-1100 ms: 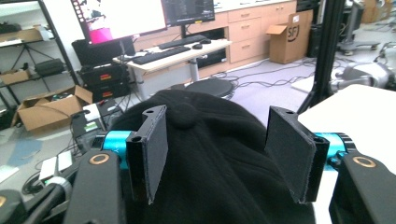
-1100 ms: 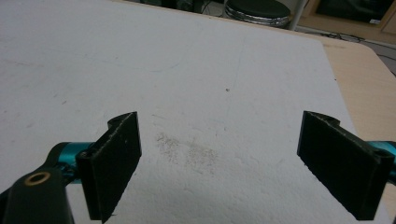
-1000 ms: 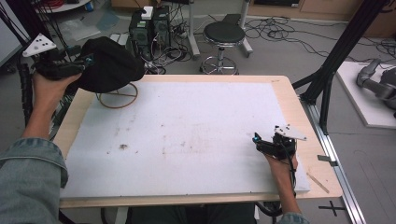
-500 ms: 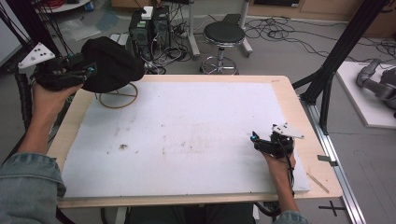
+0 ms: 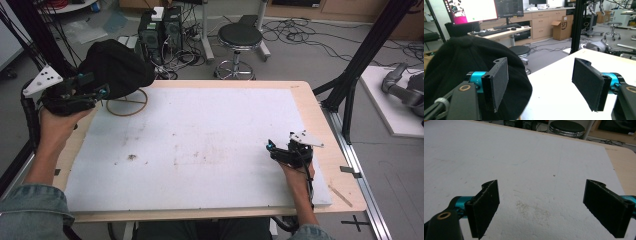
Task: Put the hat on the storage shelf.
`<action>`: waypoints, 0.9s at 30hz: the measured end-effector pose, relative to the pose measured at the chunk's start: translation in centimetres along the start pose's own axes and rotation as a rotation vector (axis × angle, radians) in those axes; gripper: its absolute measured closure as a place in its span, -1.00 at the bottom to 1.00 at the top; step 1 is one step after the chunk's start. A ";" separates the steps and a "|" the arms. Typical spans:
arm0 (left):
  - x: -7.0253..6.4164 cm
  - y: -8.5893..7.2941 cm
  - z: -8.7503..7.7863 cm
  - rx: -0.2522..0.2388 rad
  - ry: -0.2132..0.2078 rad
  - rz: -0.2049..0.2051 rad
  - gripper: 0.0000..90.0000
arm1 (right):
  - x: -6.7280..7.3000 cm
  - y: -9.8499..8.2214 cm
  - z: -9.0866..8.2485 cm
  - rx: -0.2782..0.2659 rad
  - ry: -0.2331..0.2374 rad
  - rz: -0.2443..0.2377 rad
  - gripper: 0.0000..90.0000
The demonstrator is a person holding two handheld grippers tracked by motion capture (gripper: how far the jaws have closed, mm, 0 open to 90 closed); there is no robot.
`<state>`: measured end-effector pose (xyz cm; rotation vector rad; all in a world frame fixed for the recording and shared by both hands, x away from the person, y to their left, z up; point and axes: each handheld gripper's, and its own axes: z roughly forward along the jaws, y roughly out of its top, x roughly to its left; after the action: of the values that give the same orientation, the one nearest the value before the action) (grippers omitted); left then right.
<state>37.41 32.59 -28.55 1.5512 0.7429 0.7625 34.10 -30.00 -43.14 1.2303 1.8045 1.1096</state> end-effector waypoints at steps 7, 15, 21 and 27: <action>-1.0 -1.7 -0.9 -0.013 0.028 -0.034 -0.38 | 0.0 0.0 0.0 -0.001 0.005 0.010 -0.70; -1.9 -4.4 -1.7 -0.003 0.067 -0.047 -0.38 | 0.1 0.0 0.0 0.001 0.002 0.004 -0.70; -2.8 -6.7 -2.3 -0.007 0.094 -0.066 -0.38 | 0.1 0.0 0.0 0.002 -0.001 0.004 -0.70; -4.1 -8.4 -2.4 0.000 0.099 -0.064 -0.38 | 0.1 0.0 0.0 0.000 -0.002 0.003 -0.70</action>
<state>32.76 31.54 -36.89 1.4906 0.8612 0.7964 34.05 -29.91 -43.11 1.2343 1.8019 1.1100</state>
